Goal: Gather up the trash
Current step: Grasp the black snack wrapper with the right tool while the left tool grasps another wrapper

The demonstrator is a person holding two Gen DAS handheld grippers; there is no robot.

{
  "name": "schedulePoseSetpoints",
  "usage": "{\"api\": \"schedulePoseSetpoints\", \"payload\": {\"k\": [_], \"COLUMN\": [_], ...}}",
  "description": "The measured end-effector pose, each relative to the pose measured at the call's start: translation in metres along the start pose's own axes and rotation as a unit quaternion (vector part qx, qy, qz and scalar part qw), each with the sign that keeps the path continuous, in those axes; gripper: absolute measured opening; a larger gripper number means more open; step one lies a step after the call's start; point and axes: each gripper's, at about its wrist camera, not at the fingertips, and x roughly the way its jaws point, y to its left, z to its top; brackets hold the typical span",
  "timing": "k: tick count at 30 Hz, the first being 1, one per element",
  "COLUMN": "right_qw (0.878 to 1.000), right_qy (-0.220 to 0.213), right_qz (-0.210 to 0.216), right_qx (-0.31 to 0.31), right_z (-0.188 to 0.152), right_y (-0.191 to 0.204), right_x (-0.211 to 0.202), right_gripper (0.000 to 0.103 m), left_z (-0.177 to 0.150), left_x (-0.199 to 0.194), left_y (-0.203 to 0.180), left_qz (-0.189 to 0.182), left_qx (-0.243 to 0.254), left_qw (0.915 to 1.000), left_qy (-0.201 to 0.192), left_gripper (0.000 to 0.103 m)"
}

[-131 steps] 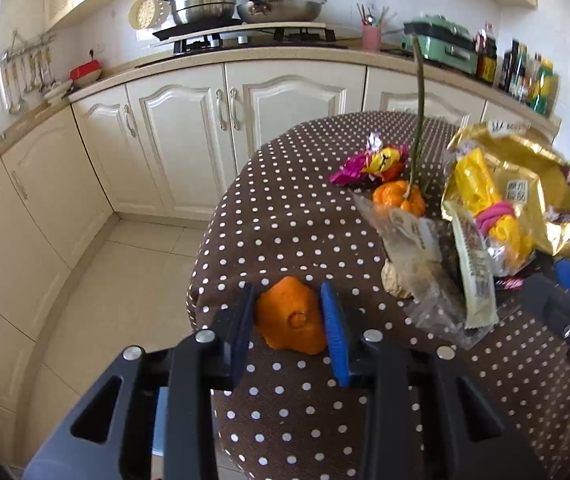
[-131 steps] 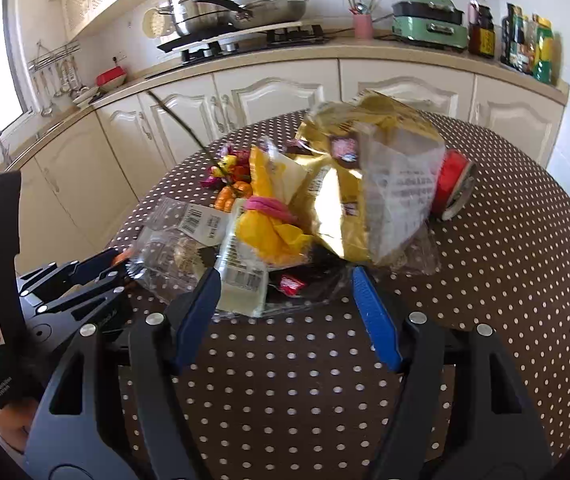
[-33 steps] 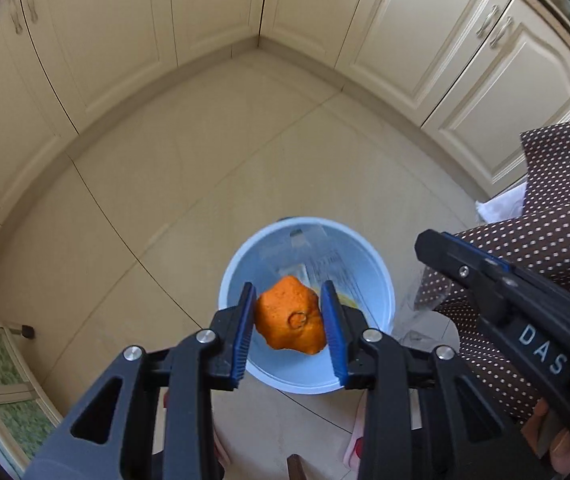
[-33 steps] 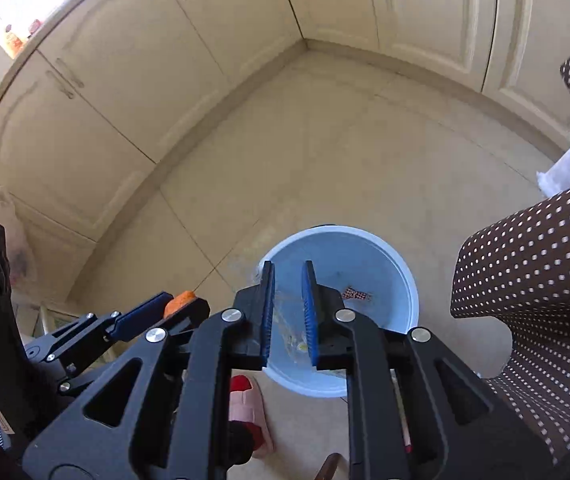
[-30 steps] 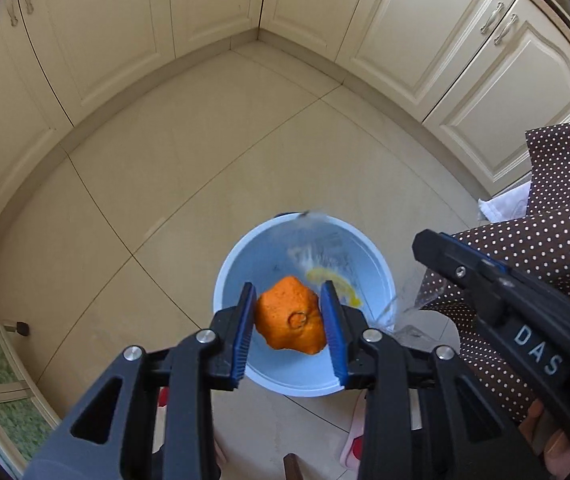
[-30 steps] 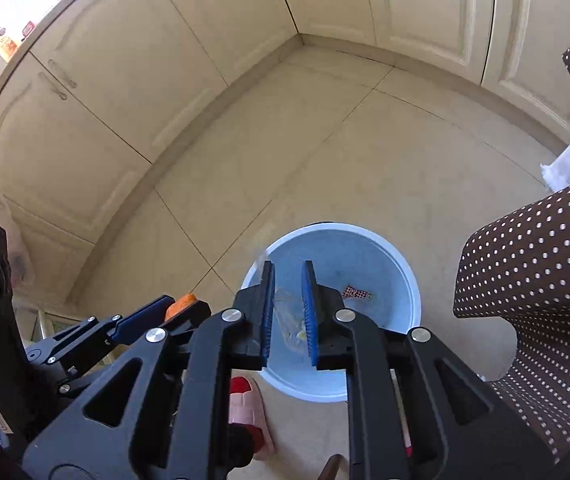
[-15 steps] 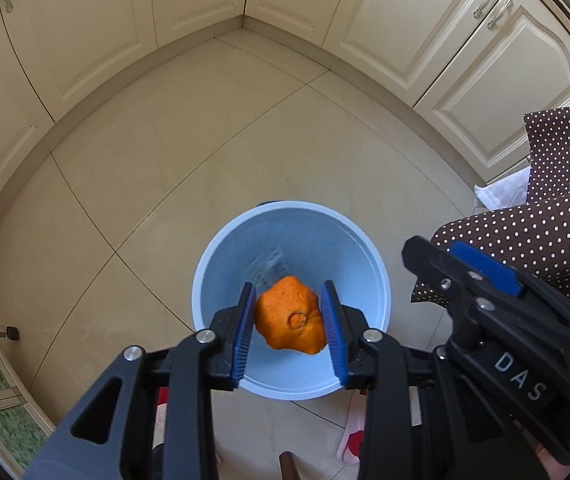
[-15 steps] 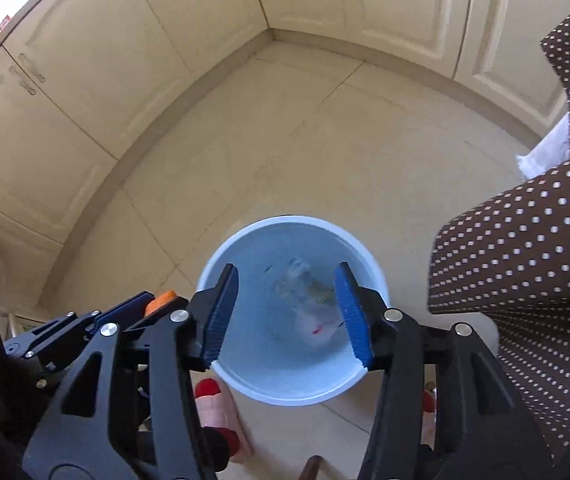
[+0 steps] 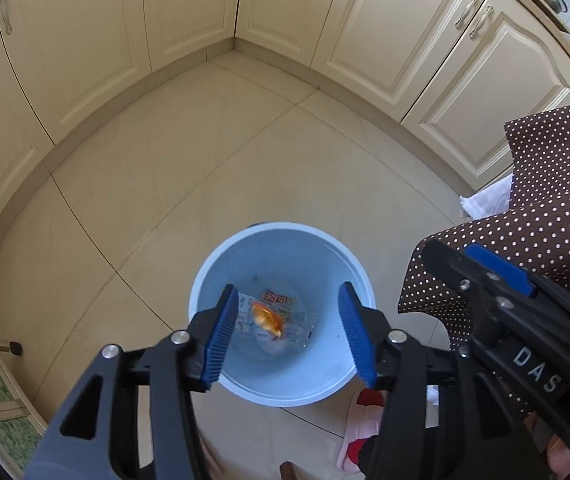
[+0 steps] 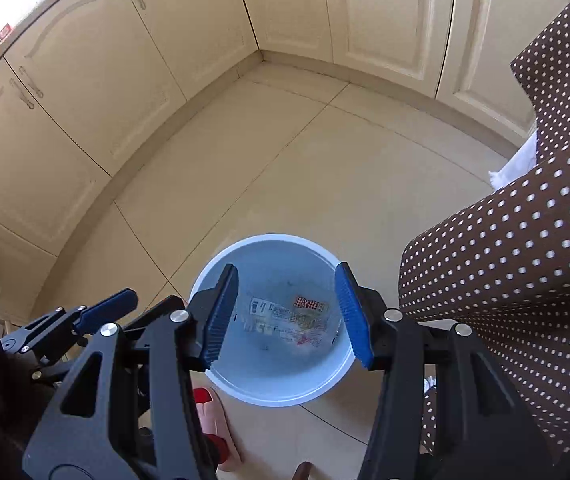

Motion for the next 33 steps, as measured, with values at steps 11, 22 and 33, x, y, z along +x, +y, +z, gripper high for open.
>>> {"api": "schedulePoseSetpoints", "payload": {"k": [11, 22, 33], "right_qw": [0.998, 0.976, 0.940], "right_qy": [-0.056, -0.213, -0.303], "right_qz": [0.003, -0.025, -0.149], "right_qx": [-0.018, -0.027, 0.055], "right_z": [0.001, -0.012, -0.078], "right_y": [0.000, -0.024, -0.152], "right_x": [-0.082, -0.273, -0.426], "right_gripper": [0.050, 0.054, 0.060], "left_z": [-0.004, -0.017, -0.037], "left_x": [-0.083, -0.240, -0.299], "left_y": [-0.018, -0.110, -0.287], "left_qz": [0.018, -0.035, -0.163], "left_qx": [0.002, 0.057, 0.161], "left_qw": [0.9974, 0.9778, 0.9541], "left_qy": [-0.070, -0.199, -0.193], "left_gripper": [0.061, 0.069, 0.072]}}
